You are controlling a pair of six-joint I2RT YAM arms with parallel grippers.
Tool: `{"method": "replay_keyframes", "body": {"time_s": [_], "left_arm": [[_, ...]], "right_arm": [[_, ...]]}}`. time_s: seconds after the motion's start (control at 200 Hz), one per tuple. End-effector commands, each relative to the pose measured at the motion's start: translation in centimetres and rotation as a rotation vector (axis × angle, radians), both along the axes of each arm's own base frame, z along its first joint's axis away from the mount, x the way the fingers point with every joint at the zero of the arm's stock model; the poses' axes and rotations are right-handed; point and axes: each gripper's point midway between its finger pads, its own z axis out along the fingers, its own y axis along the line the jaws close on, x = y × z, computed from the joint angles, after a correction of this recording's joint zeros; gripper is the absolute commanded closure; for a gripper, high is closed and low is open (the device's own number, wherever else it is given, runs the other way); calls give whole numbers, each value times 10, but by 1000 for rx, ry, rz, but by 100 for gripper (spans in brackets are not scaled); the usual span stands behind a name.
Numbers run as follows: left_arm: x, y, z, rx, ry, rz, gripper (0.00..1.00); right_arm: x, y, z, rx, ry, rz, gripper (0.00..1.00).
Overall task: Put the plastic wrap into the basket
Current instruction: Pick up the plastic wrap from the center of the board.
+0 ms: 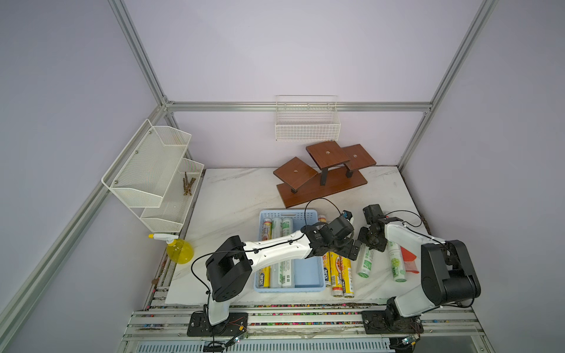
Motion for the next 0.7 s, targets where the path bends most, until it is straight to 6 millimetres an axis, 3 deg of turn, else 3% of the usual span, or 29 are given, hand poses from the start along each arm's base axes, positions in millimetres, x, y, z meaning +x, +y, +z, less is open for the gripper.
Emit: {"method": "replay_keyframes", "body": {"time_s": [0.0,0.465,0.695], "left_arm": [[6,8,30,-49,-57,21,0],[10,17,27,-48,-52,47,0],[11,18,25,-47,-51,54,0]], "right_arm": [[5,14,-1,43,7,48,35],[-2,7,-26,-3,73,33,38],[-1,1,-15,-31,48,16,46]]}}
